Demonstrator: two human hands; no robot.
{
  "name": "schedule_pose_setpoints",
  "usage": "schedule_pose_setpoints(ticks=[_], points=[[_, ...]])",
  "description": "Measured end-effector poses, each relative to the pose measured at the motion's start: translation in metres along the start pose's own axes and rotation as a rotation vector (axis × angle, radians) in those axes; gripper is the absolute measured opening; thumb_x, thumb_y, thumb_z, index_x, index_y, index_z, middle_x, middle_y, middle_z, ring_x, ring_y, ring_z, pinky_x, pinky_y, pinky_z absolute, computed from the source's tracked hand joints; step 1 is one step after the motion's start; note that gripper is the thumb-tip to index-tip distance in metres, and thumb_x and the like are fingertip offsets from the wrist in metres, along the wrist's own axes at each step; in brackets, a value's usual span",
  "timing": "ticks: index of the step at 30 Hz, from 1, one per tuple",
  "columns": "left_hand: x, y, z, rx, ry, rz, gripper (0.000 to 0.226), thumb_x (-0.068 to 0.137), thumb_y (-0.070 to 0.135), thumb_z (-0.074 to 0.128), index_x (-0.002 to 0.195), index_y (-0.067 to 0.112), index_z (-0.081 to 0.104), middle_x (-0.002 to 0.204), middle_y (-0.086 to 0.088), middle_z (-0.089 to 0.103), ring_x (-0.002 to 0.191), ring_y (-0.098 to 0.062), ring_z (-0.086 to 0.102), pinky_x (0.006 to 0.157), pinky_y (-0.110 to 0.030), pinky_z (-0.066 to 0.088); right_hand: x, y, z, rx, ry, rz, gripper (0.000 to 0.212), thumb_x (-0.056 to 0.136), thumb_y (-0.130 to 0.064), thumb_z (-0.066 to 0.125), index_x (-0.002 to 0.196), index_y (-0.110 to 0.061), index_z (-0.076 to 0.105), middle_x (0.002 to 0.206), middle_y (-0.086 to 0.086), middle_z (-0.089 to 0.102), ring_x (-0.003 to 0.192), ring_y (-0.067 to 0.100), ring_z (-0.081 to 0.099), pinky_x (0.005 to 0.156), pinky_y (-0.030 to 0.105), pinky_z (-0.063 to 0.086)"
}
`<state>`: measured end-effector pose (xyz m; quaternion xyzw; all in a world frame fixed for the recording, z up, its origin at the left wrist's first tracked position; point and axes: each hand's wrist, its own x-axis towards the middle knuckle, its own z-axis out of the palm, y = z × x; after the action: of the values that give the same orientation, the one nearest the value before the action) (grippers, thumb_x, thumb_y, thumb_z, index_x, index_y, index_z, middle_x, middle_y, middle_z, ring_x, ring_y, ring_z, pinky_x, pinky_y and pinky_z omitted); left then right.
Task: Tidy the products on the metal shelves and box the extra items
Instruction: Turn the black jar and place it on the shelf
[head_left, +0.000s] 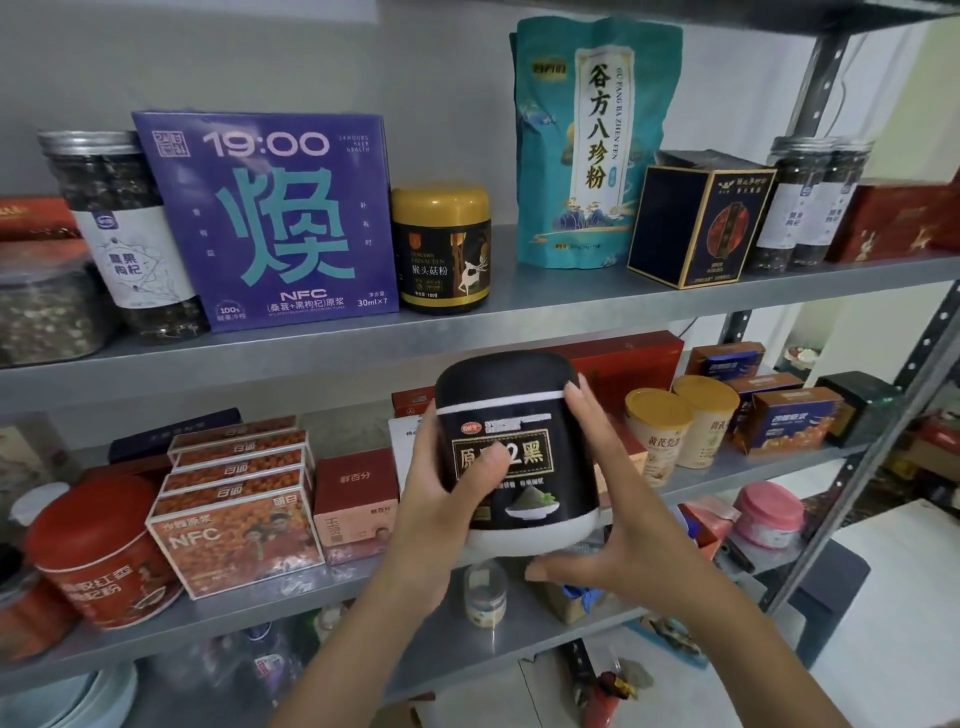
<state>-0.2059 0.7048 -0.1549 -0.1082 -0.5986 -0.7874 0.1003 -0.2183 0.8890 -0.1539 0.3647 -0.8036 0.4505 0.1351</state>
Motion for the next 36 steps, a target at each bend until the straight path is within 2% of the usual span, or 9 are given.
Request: schedule_pose_setpoints(ticks=[3,11,15,18,21,23,27,32,36], points=[[0.005,-0.004,-0.001,0.216,-0.053,0.264,0.105,0.064,0.05,0.084,0.15,0.034,0.026,0.142,0.009,0.051,0.131,-0.014,0.05,0.096,-0.028,0.051,-0.001,0.001,-0.002,0.23,-0.019,0.068,0.122,0.069,-0.039,0.085,0.152,-0.044,-0.005,0.159,-0.023,0.013,0.145,0.001,0.02,0.108,0.015,0.033],[0.022,-0.006,0.012,0.538,-0.134,0.432,0.114,0.064,0.063,0.079,0.146,0.057,0.001,0.156,0.01,0.025,0.143,-0.011,0.031,0.112,-0.029,0.038,0.019,-0.019,-0.006,0.332,0.223,0.146,0.124,0.045,-0.065,0.086,0.142,-0.037,0.015,0.14,-0.022,0.036,0.127,-0.007,0.042,0.094,0.01,0.044],[0.041,0.01,0.017,0.664,-0.275,0.351,0.119,0.068,0.051,0.079,0.14,0.064,-0.014,0.161,0.011,0.009,0.147,-0.009,0.019,0.117,-0.04,0.033,0.036,-0.017,-0.017,0.247,0.436,0.153,0.11,0.042,-0.054,0.083,0.135,-0.036,0.027,0.127,-0.028,0.039,0.114,-0.018,0.043,0.083,0.003,0.043],[0.065,0.038,0.007,0.972,-0.33,0.444,0.1,0.078,0.069,0.058,0.145,0.055,-0.015,0.156,0.028,-0.007,0.147,-0.004,0.0,0.12,-0.049,0.018,0.055,-0.012,-0.035,0.26,0.497,0.146,0.112,0.047,-0.047,0.087,0.142,-0.039,0.028,0.131,-0.029,0.04,0.117,-0.015,0.045,0.085,0.007,0.047],[0.099,0.074,-0.005,1.312,0.01,0.818,0.081,0.09,0.065,0.038,0.155,0.025,0.011,0.161,0.003,0.007,0.148,-0.014,0.005,0.116,-0.041,0.014,0.083,-0.01,-0.051,0.232,0.544,0.091,0.106,0.054,-0.038,0.088,0.143,-0.038,0.03,0.134,-0.025,0.04,0.122,-0.009,0.044,0.092,0.015,0.048],[0.123,0.093,-0.012,1.542,0.166,0.859,0.077,0.094,0.052,0.04,0.155,0.015,0.013,0.162,-0.008,0.013,0.15,-0.021,0.008,0.119,-0.039,0.007,0.106,-0.009,-0.06,0.218,0.583,0.057,0.103,0.056,-0.039,0.087,0.142,-0.036,0.03,0.128,-0.032,0.037,0.116,-0.018,0.042,0.088,0.006,0.045],[0.149,0.096,-0.018,1.782,0.126,0.684,0.076,0.095,0.05,0.044,0.155,0.013,0.015,0.161,-0.008,0.022,0.149,-0.022,0.016,0.118,-0.035,0.0,0.154,0.0,-0.075,0.247,0.629,0.087,0.102,0.062,-0.03,0.089,0.145,-0.028,0.03,0.129,-0.022,0.041,0.116,-0.01,0.046,0.09,0.01,0.045],[0.15,0.096,-0.009,1.752,0.217,0.712,0.067,0.088,0.031,0.07,0.144,0.009,0.041,0.143,-0.01,0.05,0.132,-0.026,0.046,0.108,-0.037,0.038,0.194,0.018,-0.072,0.222,0.503,0.14,0.096,0.071,-0.021,0.085,0.148,-0.024,0.029,0.136,-0.007,0.039,0.126,0.012,0.042,0.098,0.023,0.041],[0.154,0.099,-0.007,1.804,0.197,0.687,0.067,0.089,0.034,0.068,0.145,0.012,0.039,0.143,-0.007,0.049,0.131,-0.024,0.046,0.105,-0.034,0.042,0.207,0.028,-0.065,0.262,0.464,0.174,0.093,0.076,-0.023,0.082,0.149,-0.028,0.025,0.144,-0.003,0.036,0.132,0.017,0.039,0.103,0.029,0.041]])
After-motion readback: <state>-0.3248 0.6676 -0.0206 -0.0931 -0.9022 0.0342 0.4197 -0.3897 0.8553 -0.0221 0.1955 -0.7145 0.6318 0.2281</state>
